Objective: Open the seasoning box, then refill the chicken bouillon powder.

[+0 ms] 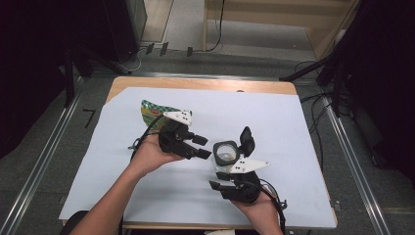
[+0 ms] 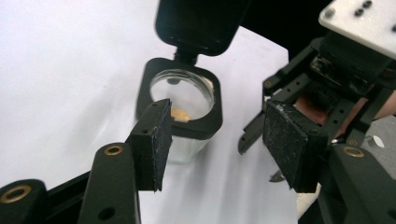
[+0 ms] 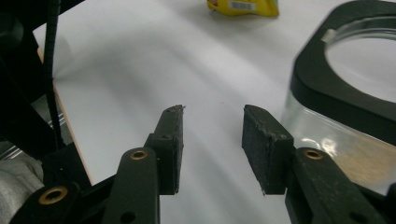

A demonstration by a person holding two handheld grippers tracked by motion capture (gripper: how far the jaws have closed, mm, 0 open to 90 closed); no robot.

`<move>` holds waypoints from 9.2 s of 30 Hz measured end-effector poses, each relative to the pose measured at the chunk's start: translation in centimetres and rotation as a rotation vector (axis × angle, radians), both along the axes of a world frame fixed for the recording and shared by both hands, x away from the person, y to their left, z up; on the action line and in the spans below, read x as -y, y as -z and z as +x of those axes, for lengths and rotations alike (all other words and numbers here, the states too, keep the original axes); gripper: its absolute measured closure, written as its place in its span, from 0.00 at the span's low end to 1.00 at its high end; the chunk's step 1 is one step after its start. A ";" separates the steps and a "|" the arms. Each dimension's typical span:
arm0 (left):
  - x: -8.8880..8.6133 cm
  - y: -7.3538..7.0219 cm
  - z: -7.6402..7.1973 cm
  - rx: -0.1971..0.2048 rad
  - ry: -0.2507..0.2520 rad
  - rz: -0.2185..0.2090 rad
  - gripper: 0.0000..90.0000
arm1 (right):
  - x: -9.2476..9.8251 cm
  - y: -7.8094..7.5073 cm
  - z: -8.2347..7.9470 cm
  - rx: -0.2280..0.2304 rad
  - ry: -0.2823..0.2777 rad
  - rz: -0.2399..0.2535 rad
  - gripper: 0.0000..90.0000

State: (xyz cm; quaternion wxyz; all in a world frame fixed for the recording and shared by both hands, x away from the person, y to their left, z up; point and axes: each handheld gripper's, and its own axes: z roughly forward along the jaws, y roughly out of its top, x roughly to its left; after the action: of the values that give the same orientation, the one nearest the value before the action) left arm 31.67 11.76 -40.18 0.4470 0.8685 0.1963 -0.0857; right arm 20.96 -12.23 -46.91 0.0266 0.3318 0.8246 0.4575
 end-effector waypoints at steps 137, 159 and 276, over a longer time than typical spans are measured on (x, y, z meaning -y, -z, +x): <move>-10.7 -6.0 1.7 0.060 -0.286 0.023 1.00 | -7.4 1.3 2.5 0.029 -0.056 -0.007 0.52; -10.5 -8.0 -1.3 0.037 -0.233 0.003 1.00 | -11.5 2.6 5.5 0.044 0.042 -0.026 0.73; -3.1 -4.8 -2.0 -0.084 -0.211 0.050 0.84 | -11.3 -0.1 -1.3 0.230 -0.121 0.069 0.64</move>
State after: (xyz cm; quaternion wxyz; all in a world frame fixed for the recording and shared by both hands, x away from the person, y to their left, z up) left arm 29.68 14.91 -35.39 0.4229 0.8496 0.3074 -0.0696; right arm 19.70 -0.95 -46.83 0.0820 0.2275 0.8185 0.5212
